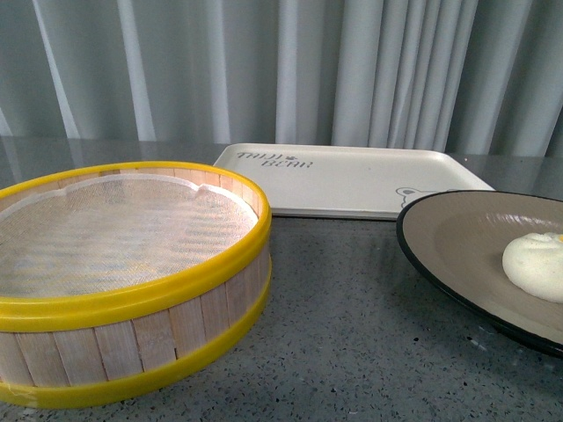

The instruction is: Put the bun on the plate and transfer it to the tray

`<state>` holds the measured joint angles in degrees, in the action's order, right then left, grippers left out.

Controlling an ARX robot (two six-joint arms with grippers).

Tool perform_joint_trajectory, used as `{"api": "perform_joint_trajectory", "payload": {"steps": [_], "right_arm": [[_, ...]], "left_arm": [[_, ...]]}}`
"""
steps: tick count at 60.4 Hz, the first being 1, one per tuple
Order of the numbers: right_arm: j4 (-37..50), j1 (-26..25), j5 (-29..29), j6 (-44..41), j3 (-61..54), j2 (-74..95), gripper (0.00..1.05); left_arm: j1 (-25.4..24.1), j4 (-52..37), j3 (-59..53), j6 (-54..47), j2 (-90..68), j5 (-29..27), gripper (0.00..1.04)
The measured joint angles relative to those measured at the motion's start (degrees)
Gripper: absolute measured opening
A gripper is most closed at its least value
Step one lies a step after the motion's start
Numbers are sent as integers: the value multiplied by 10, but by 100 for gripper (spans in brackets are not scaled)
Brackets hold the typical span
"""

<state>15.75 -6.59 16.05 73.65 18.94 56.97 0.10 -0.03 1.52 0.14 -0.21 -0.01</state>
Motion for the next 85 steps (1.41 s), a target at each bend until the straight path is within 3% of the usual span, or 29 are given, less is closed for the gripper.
{"api": "perform_joint_trajectory", "payload": {"steps": [19, 40, 53, 67, 85], "right_arm": [[-5, 12, -5, -4, -2, -8, 3], [-14, 57, -25, 1, -17, -49, 3], [16, 60, -35, 8, 3, -26, 3], [78, 49, -34, 27, 132, 111, 3], [19, 41, -39, 37, 395, 331, 3]], "left_arm": [[0, 0, 0, 0, 0, 0, 98], [0, 0, 0, 0, 0, 0, 98], [0, 0, 0, 0, 0, 0, 98], [0, 0, 0, 0, 0, 0, 98], [0, 0, 0, 0, 0, 0, 98]]}}
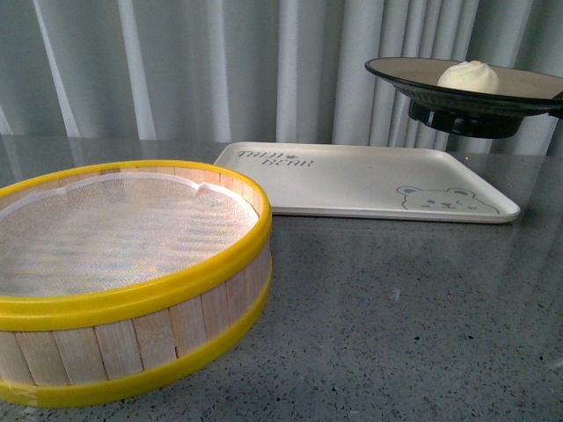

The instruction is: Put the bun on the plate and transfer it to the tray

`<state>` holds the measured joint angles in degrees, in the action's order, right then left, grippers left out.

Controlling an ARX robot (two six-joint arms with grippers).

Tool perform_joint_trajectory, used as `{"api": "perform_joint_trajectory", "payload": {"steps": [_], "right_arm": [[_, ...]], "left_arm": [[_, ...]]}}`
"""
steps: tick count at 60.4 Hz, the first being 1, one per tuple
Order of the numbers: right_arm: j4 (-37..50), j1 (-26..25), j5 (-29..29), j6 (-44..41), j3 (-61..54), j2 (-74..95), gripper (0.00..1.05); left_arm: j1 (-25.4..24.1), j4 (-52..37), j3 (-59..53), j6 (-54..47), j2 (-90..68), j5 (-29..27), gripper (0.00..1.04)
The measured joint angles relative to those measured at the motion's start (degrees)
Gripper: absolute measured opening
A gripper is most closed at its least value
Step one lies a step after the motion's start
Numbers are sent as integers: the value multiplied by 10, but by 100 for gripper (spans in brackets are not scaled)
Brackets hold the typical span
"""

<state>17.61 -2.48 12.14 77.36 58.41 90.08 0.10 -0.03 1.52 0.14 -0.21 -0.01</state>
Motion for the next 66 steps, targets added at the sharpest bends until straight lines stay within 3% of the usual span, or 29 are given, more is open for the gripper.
{"api": "perform_joint_trajectory", "payload": {"steps": [14, 28, 66], "right_arm": [[-59, 22, -20, -4, 115, 116, 3], [-38, 47, -17, -3, 125, 154, 3], [-45, 56, -35, -9, 136, 176, 3]], "left_arm": [[0, 0, 0, 0, 0, 0, 98], [0, 0, 0, 0, 0, 0, 98], [0, 0, 0, 0, 0, 0, 98]]}}
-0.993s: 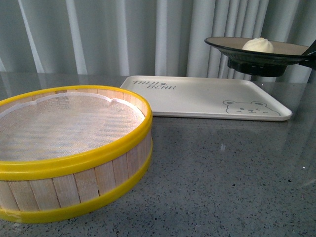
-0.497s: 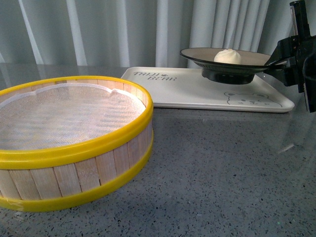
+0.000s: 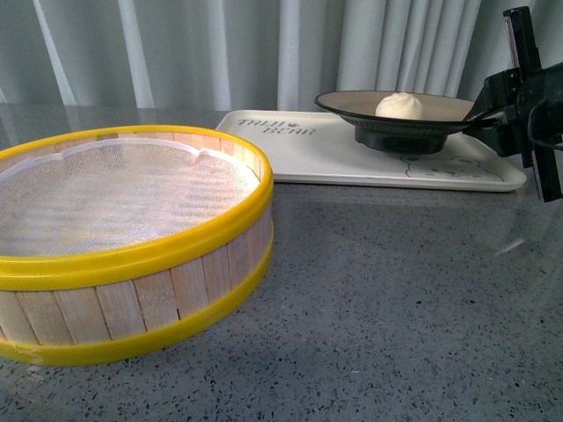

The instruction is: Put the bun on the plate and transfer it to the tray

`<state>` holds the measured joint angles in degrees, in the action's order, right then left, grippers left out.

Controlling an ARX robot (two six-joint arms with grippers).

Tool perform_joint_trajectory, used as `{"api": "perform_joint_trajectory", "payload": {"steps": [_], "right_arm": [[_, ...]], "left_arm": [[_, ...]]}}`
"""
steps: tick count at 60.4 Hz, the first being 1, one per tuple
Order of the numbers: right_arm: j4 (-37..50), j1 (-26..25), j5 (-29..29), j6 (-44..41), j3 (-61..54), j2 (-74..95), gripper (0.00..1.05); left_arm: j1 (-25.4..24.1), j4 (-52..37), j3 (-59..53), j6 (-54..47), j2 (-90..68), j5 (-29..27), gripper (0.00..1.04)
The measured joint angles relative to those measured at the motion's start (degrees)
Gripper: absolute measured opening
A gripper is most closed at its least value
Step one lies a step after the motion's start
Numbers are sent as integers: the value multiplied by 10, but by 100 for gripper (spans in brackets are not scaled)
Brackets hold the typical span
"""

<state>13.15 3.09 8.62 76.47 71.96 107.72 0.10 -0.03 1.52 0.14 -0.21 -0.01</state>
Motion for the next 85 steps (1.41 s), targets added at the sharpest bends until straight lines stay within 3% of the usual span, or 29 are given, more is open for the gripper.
{"api": "perform_joint_trajectory", "payload": {"steps": [34, 40, 61, 85], "right_arm": [[21, -12, -2, -2, -37, -2, 3], [24, -14, 2, -1, -43, -4, 17], [28, -22, 9, 10, -50, -21, 95], [72, -16, 11, 26, -138, -88, 96]], "left_arm": [[0, 0, 0, 0, 0, 0, 98], [0, 0, 0, 0, 0, 0, 98], [0, 0, 0, 0, 0, 0, 98], [0, 0, 0, 0, 0, 0, 98]]}}
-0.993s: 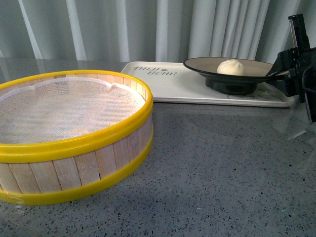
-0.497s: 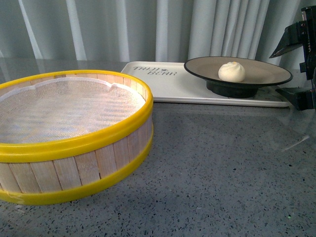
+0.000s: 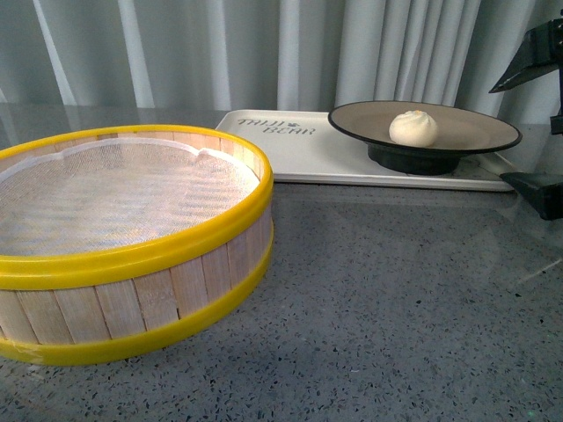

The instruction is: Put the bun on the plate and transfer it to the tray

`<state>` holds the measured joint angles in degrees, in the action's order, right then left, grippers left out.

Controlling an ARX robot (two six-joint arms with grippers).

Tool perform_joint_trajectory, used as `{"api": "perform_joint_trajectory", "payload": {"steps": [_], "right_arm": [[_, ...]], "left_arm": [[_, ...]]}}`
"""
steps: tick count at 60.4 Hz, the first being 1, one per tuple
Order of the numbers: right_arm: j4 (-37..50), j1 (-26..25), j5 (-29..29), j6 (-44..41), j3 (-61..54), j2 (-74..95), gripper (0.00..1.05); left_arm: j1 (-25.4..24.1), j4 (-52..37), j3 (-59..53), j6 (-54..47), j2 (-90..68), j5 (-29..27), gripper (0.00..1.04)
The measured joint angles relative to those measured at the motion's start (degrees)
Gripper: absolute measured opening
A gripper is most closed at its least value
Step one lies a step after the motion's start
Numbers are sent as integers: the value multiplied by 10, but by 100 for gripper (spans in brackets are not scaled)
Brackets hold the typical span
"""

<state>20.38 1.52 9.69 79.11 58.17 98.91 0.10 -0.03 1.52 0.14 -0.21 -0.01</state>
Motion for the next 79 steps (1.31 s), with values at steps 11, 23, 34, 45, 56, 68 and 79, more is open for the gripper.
{"api": "perform_joint_trajectory", "payload": {"steps": [11, 23, 34, 45, 56, 68, 79], "right_arm": [[-12, 6, -38, -30, -88, -94, 96], [-67, -45, -141, -216, -220, -300, 96], [-81, -155, -184, -504, -311, -512, 96], [-78, -184, -206, -747, -359, -654, 96], [-142, -171, -85, -871, -387, -767, 85], [-234, -115, -1, -805, -447, -879, 46], [-226, -20, -90, -798, -488, -913, 11]], "left_arm": [[0, 0, 0, 0, 0, 0, 98], [0, 0, 0, 0, 0, 0, 98], [0, 0, 0, 0, 0, 0, 98], [0, 0, 0, 0, 0, 0, 98], [0, 0, 0, 0, 0, 0, 98], [0, 0, 0, 0, 0, 0, 98], [0, 0, 0, 0, 0, 0, 98]]}}
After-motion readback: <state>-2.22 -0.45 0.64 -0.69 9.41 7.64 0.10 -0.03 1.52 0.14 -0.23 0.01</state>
